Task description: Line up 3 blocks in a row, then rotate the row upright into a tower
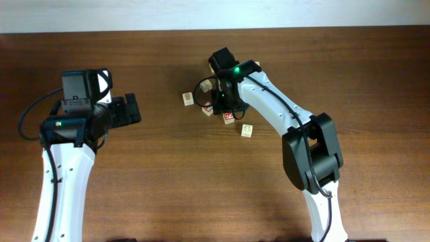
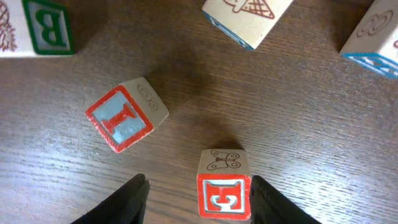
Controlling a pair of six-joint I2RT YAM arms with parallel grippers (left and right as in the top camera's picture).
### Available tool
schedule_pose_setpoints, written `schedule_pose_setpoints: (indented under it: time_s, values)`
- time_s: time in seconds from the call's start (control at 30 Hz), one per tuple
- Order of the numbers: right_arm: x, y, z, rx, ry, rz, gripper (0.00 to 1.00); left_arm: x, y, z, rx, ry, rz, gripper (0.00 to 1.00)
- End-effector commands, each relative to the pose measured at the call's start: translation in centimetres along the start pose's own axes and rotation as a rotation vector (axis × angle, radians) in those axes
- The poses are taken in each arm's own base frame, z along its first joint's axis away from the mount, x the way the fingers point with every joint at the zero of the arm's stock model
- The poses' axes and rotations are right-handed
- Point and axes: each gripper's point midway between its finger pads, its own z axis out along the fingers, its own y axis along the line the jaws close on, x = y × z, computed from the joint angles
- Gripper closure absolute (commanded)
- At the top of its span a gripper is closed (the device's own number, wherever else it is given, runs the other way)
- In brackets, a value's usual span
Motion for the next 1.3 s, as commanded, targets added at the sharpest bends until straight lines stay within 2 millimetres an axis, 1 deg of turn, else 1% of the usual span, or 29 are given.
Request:
schedule_pose_setpoints:
  time_s: [0.0, 0.07, 0.1, 0.23, 0.3, 0.33, 0.37, 0.4, 0.43, 0.5, 0.57, 0.63, 0.67, 0.7, 0.73, 0.77, 0.8, 0.87, 0.93, 0.97, 1.0, 1.03, 1.07, 1.1, 1.13, 1.17, 1.2, 1.27]
  values:
    - [-0.1, -0.1, 1.3, 0.017, 0.007, -0.073, 0.51, -0.8, -0.2, -0.4, 0.01, -0.02, -0.014, 0.01]
    - [0.0, -1.0, 1.9, 0.063, 0.009, -0.072, 0.53, -0.8, -0.2, -0.4, 0.01, -0.02, -0.014, 0.01]
    - [0.1, -1.0, 2.0, 0.065, 0.015, -0.072, 0.57, -0.8, -0.2, -0.4, 0.01, -0.02, -0.014, 0.01]
    - [1.5, -1.5, 3.3, 0.072, 0.047, -0.07, 0.57, -0.6, -0.2, -0.4, 0.009, -0.014, -0.014, 0.01]
    - [1.5, -1.6, 3.4, 0.074, 0.045, -0.07, 0.65, -0.6, -0.2, -0.4, 0.009, -0.013, -0.014, 0.01]
    - [1.6, -1.5, 3.3, 0.069, 0.052, -0.064, 0.71, -0.6, -0.2, -0.4, 0.009, -0.013, -0.014, 0.01]
    - [1.9, -1.5, 3.0, 0.069, 0.064, -0.038, 0.73, -0.6, -0.2, -0.4, 0.009, -0.013, -0.014, 0.01]
    - [2.2, -1.6, 2.4, 0.074, 0.075, -0.003, 0.78, -0.6, -0.2, -0.4, 0.009, -0.013, -0.014, 0.01]
    - [2.5, -1.4, 1.6, 0.067, 0.09, 0.026, 0.8, -0.6, -0.2, -0.4, 0.009, -0.013, -0.014, 0.01]
    - [3.9, -1.1, 0.1, 0.06, 0.155, 0.11, 0.8, -0.6, -0.2, -0.4, 0.009, -0.013, -0.014, 0.01]
    - [5.3, -1.2, -0.4, 0.067, 0.213, 0.173, 0.79, -0.6, -0.2, -0.4, 0.009, -0.014, -0.014, 0.01]
    - [5.5, -1.3, -0.4, 0.075, 0.22, 0.189, 0.78, -0.6, -0.2, -0.4, 0.009, -0.015, -0.014, 0.01]
    - [5.4, -1.3, -0.4, 0.075, 0.217, 0.194, 0.73, -0.6, -0.2, -0.4, 0.009, -0.015, -0.014, 0.01]
    - [5.2, -1.2, -0.3, 0.071, 0.209, 0.193, 0.66, -0.6, -0.2, -0.4, 0.009, -0.015, -0.014, 0.01]
    - [5.1, -1.2, -0.3, 0.069, 0.206, 0.192, 0.64, -0.6, -0.2, -0.4, 0.009, -0.015, -0.014, 0.01]
    - [4.8, -1.1, -0.2, 0.064, 0.194, 0.192, 0.59, -0.6, -0.2, -0.4, 0.009, -0.015, -0.014, 0.01]
    - [4.2, -0.9, -0.2, 0.053, 0.171, 0.19, 0.56, -0.6, -0.2, -0.4, 0.009, -0.015, -0.014, 0.01]
    - [2.6, -0.2, -1.4, 0.029, 0.123, 0.145, 0.56, -0.6, -0.2, -0.4, 0.009, -0.014, -0.014, 0.01]
    - [-0.5, 1.2, -3.7, -0.021, 0.02, 0.057, 0.55, -0.6, -0.2, -0.4, 0.009, -0.015, -0.014, 0.01]
    - [-2.1, 1.8, -4.5, -0.044, -0.041, 0.031, 0.55, -0.6, -0.2, -0.4, 0.009, -0.014, -0.014, 0.01]
    - [-3.8, 2.4, -4.9, -0.068, -0.106, 0.06, 0.54, -0.7, -0.2, -0.4, 0.009, -0.016, -0.014, 0.01]
    - [-4.3, 2.6, -4.4, -0.081, -0.119, 0.142, 0.52, -0.7, -0.2, -0.4, 0.009, -0.019, -0.014, 0.01]
    - [-4.4, 2.8, -3.2, -0.088, -0.118, 0.262, 0.5, -0.8, -0.1, -0.4, 0.005, -0.023, -0.014, 0.01]
    - [-4.4, 2.9, -2.3, -0.089, -0.116, 0.313, 0.49, -0.9, 0.3, -0.4, -0.017, -0.025, -0.015, 0.01]
    - [-4.1, 2.9, -1.0, -0.054, -0.117, 0.388, 0.45, -0.9, 0.8, -0.5, -0.044, -0.029, -0.015, 0.01]
    - [-3.7, 3.1, -0.2, -0.037, -0.107, 0.413, 0.4, -0.9, 0.8, -0.5, -0.045, -0.028, -0.017, 0.01]
    - [-3.4, 3.1, 0.6, -0.028, -0.095, 0.436, 0.38, -0.9, 0.8, -0.5, -0.045, -0.028, -0.017, 0.01]
    - [-2.7, 3.3, 2.3, -0.013, -0.066, 0.451, 0.38, -0.9, 0.8, -0.5, -0.044, -0.029, -0.017, 0.01]
